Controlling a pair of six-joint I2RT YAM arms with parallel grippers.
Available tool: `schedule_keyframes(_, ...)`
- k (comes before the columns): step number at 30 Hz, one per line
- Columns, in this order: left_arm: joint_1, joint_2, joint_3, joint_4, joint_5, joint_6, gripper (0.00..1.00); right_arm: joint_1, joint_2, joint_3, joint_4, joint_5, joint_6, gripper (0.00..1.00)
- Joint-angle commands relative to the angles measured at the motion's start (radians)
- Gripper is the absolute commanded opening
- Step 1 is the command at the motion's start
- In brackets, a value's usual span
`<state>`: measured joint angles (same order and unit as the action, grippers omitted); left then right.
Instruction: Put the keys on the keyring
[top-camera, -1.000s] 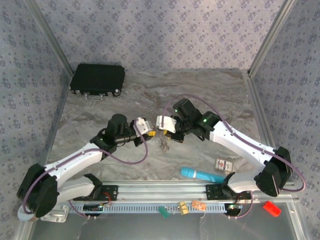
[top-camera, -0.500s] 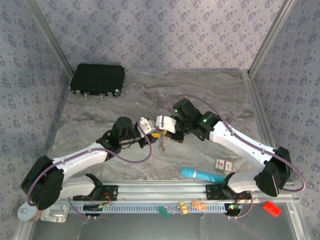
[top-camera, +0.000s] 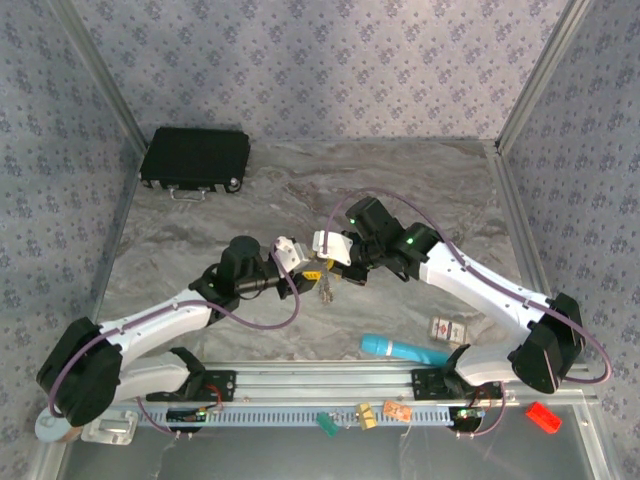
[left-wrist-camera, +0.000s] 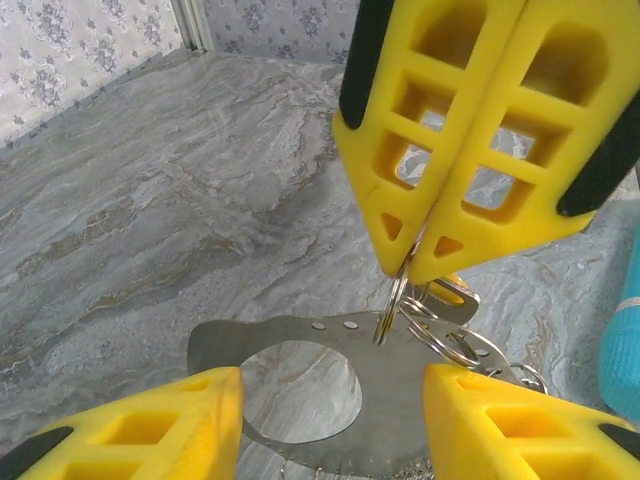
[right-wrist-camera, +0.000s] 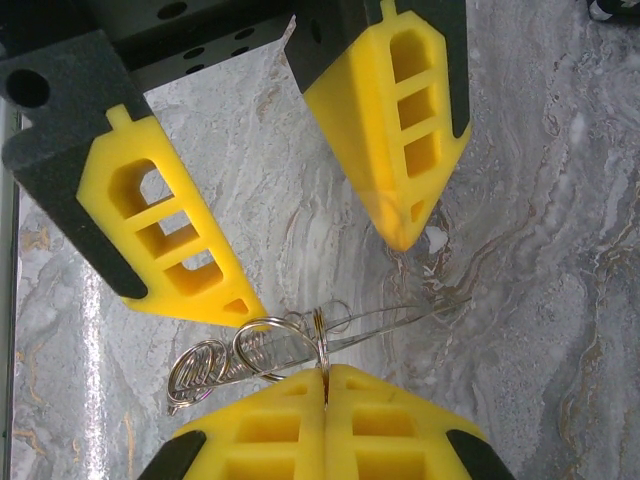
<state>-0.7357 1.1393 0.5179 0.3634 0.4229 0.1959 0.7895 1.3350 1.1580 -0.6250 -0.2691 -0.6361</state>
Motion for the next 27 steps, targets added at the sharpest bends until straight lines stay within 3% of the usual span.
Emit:
schedule_keyframes(1, -0.008, -0.01, -0.004, 0.052, 0.021, -0.02, 0.5, -0.003, -0.015, 0.0, 0.011, -0.016, 0.018, 0.0)
schedule_keyframes(7, -0.011, -0.016, -0.013, 0.112, -0.05, -0.049, 0.51, -0.003, -0.014, 0.0, 0.011, -0.016, 0.019, 0.0)
schedule_keyframes(13, -0.025, 0.006, 0.002, 0.115, -0.049, -0.054, 0.51, -0.003, -0.019, 0.0, 0.018, -0.027, 0.021, 0.0)
schedule_keyframes(22, -0.031, 0.019, 0.039, 0.043, 0.034, 0.006, 0.27, 0.003, -0.018, -0.001, 0.019, -0.045, 0.014, 0.0)
schedule_keyframes(27, -0.031, 0.017, 0.045, 0.039, 0.055, 0.014, 0.23, 0.009, -0.012, 0.006, 0.02, -0.059, 0.005, 0.0)
